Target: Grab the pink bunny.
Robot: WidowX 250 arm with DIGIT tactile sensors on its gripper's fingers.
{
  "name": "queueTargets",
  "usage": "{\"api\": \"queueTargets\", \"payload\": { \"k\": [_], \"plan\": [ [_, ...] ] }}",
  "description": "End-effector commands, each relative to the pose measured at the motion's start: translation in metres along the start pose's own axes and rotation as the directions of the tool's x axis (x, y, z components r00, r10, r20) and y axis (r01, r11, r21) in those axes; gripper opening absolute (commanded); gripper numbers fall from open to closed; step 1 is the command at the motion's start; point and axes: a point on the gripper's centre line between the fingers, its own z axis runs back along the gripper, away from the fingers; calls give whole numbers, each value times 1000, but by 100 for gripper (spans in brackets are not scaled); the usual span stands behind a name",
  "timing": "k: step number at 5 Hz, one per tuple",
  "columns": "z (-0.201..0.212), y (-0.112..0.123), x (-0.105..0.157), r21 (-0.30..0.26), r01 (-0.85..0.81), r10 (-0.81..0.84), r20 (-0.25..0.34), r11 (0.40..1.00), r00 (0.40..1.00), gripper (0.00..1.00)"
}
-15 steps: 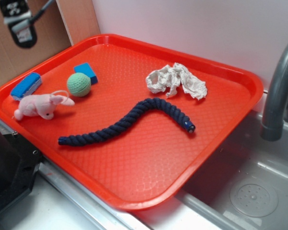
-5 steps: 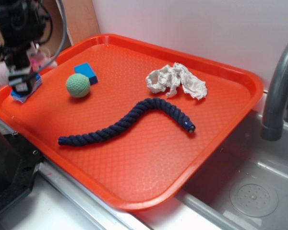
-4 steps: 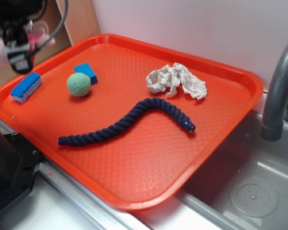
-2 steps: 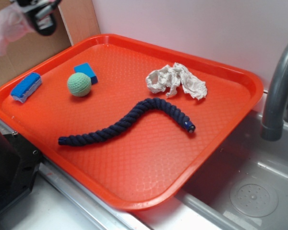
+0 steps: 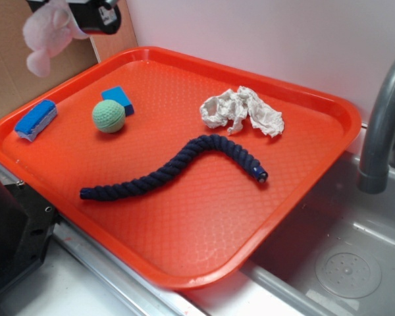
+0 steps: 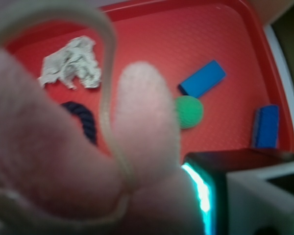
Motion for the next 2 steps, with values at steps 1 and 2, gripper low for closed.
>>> {"api": "queueTargets", "payload": {
  "k": [1, 2],
  "plan": [
    [13, 1, 6, 14, 22, -23, 54, 1000, 998, 0],
    [10, 4, 7, 23, 16, -17, 48, 1000, 999, 0]
  ]
}}
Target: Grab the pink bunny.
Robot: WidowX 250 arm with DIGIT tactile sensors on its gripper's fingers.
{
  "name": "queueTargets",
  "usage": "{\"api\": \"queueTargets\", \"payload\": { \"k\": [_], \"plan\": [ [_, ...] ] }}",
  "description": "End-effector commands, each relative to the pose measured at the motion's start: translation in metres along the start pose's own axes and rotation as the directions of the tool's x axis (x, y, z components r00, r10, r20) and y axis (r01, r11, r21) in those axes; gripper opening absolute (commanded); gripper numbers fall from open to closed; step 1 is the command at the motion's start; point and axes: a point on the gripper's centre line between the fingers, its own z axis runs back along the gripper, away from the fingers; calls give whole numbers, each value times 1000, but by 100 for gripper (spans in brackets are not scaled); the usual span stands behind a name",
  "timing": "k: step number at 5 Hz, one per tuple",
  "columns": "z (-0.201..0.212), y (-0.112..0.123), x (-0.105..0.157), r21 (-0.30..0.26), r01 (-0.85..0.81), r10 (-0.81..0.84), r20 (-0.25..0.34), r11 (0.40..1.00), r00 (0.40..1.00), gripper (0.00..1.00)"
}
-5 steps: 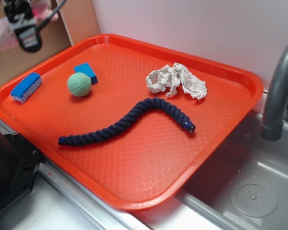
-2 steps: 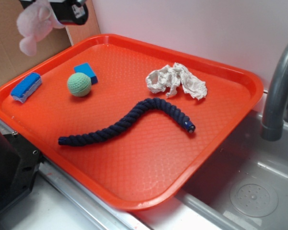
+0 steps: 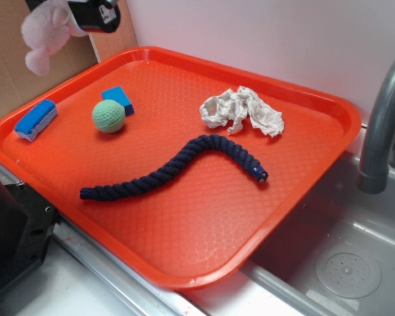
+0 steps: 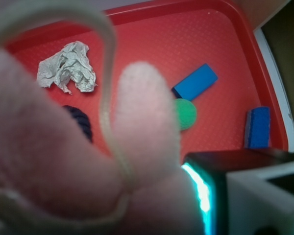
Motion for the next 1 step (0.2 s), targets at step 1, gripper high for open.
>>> {"api": "queueTargets", "payload": {
  "k": [1],
  "plan": [
    [1, 5, 9, 4, -10, 10, 0, 1000, 1000, 0]
  ]
}}
